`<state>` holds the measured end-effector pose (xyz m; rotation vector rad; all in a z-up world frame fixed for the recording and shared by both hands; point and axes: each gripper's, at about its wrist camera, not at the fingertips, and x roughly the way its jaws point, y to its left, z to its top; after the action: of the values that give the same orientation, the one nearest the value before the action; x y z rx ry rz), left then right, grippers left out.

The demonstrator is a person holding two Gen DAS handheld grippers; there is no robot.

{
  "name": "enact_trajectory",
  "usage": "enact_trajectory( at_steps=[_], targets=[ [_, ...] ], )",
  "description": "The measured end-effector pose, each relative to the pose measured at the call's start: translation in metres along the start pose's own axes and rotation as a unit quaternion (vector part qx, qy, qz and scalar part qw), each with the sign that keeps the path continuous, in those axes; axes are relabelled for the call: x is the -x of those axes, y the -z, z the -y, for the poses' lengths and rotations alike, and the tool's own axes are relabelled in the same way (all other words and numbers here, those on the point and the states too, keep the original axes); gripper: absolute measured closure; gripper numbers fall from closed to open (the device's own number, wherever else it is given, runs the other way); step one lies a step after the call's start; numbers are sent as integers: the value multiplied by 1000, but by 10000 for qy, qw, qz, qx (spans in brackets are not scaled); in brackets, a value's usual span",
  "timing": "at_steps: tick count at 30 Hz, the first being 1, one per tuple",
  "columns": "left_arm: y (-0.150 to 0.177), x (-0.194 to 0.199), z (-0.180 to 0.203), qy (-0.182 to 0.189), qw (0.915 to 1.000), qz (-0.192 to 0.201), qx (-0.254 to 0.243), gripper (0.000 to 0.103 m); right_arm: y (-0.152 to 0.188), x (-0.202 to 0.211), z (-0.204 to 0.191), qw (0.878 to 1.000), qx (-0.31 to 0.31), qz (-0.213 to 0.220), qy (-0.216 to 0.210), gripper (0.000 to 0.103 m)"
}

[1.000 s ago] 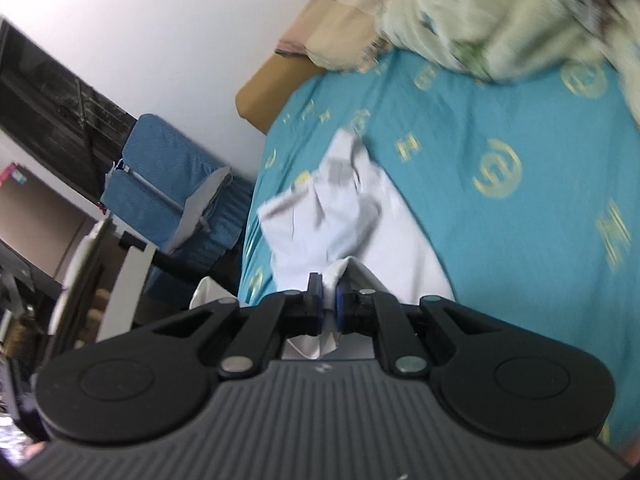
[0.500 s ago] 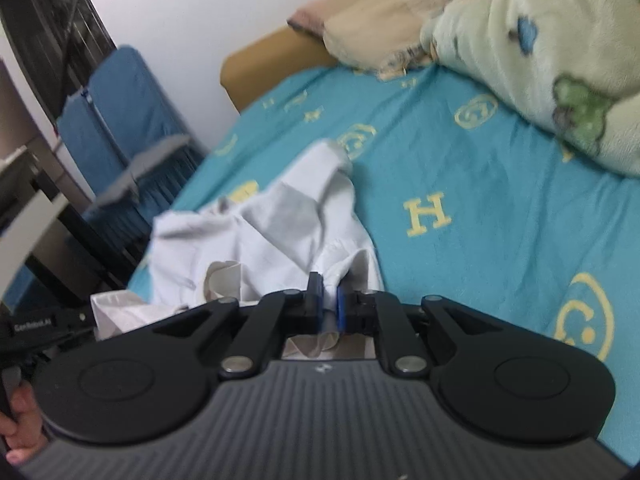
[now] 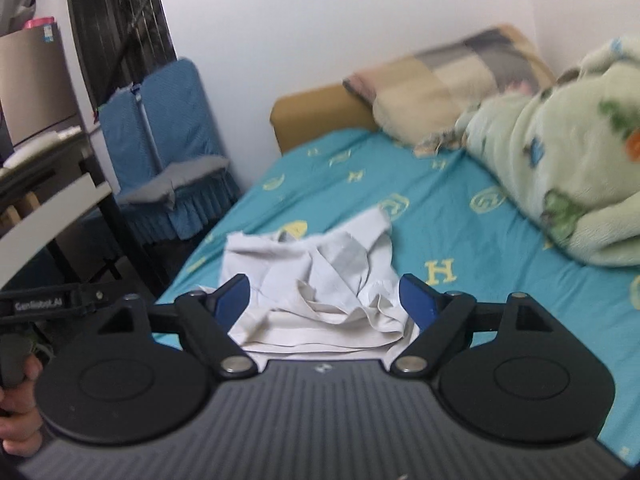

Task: Fold clothes
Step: 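Open both grippers to release the folded T-shirt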

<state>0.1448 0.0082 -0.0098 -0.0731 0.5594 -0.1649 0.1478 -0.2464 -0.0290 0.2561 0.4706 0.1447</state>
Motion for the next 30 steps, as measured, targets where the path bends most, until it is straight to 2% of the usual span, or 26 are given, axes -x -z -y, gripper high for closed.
enact_trajectory(
  at_steps=[2, 7, 13, 15, 18, 23, 24, 25, 26, 30],
  targets=[
    [7, 22, 5, 12, 9999, 142, -79, 6, -1, 23, -8, 10000, 49, 68, -1, 20],
    [25, 77, 16, 43, 9984, 498, -275, 3, 6, 76, -25, 9995, 216, 225, 39, 20],
    [48, 137, 28, 111, 9949, 898, -448, 3, 44, 124, -40, 9978, 476, 412, 188, 20],
    [60, 142, 25, 204, 9948, 918, -391, 3, 59, 130, -37, 9986, 401, 301, 161, 20],
    [67, 139, 28, 180, 9954, 815, -468, 3, 62, 130, -33, 9994, 284, 185, 94, 20],
    [76, 128, 28, 171, 9967, 678, -421, 3, 60, 126, -31, 9991, 173, 347, 169, 20],
    [78, 126, 27, 186, 9970, 637, -394, 3, 60, 126, -32, 9990, 206, 358, 183, 28],
    [80, 124, 26, 200, 9973, 596, -368, 3, 61, 127, -32, 9988, 249, 369, 202, 43],
    [81, 122, 25, 214, 9976, 555, -342, 3, 62, 127, -33, 9986, 291, 379, 221, 46],
    [85, 114, 30, 233, 9980, 453, -388, 3, 63, 126, -30, 9989, 188, 352, 246, 44]
  ],
)
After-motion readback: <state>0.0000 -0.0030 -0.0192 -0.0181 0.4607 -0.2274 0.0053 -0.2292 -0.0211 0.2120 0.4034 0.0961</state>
